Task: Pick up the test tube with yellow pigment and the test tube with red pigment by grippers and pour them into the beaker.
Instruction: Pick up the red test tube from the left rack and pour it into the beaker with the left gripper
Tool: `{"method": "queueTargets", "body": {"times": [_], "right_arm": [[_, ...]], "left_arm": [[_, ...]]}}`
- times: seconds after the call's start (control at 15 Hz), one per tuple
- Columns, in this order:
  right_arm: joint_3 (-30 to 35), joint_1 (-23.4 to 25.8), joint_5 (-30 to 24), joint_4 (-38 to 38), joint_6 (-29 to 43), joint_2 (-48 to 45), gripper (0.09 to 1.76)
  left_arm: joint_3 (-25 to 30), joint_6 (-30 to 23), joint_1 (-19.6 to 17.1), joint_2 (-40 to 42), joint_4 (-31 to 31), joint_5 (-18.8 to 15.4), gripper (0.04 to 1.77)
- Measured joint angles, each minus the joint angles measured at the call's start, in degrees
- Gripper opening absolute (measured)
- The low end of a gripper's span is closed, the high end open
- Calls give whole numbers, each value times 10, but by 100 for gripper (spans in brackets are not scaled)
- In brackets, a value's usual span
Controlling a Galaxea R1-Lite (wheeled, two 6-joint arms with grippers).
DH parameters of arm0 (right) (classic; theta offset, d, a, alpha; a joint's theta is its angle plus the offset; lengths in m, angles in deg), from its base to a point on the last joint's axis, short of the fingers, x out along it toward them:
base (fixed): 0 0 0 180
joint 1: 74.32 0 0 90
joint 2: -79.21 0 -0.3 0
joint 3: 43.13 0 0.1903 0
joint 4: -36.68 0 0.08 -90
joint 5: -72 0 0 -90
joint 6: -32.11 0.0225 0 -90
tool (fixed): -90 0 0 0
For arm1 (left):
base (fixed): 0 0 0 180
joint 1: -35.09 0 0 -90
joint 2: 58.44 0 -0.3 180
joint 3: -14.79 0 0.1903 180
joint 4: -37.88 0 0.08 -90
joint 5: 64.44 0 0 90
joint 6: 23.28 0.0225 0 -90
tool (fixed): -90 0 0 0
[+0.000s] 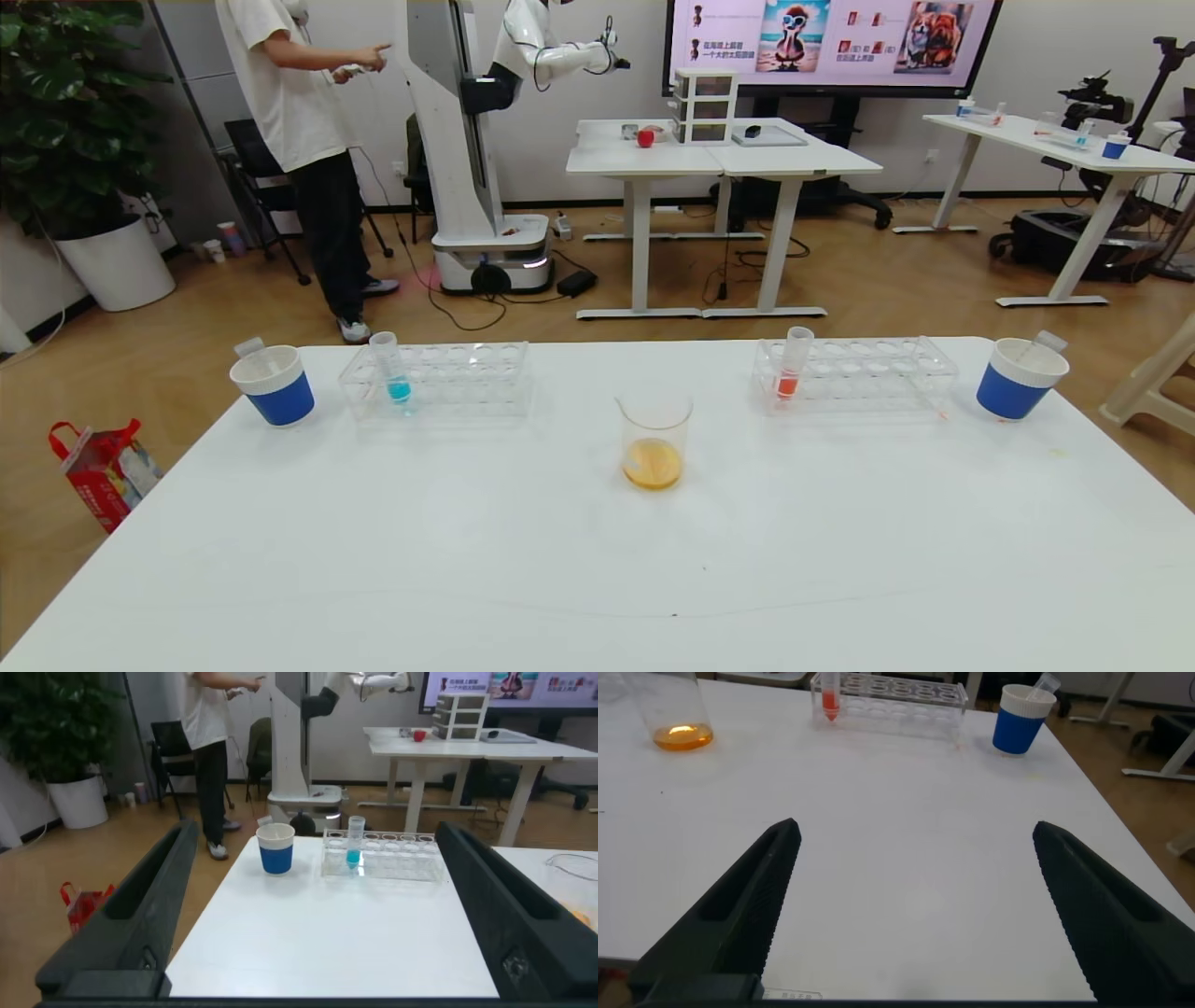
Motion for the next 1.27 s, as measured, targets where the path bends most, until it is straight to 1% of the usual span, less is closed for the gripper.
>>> {"method": "queueTargets", "body": {"times": [0.13,0.2,0.4,0.47,0.53,0.6,0.67,0.87,1.0,1.13,1.27], "right_arm": [[0,0,0,0,0,0,173],[0,0,0,0,0,0,173],[0,0,0,0,0,0,174],[0,0,0,0,0,0,173],[0,0,0,0,0,0,173],[0,0,0,0,0,0,174],[0,0,0,0,0,0,174],[0,0,0,0,0,0,174],[0,0,0,0,0,0,173],[0,0,0,0,0,0,173],[0,0,0,0,-1,0,173]], "left_arm": [[28,2,-2,49,0,-20,175],[50,2,-2,63,4,-23,175],[139,1,-2,84,41,-29,175],[172,3,-2,87,48,-36,175],[200,1,-3,88,45,-57,175],[219,0,-3,88,18,-96,175],[228,0,-3,89,-15,-109,175],[236,4,-4,89,-12,-113,175],[237,6,-4,89,-11,-112,175],[238,-14,-4,89,-10,-100,175],[238,-24,-4,89,-9,-96,175]]}}
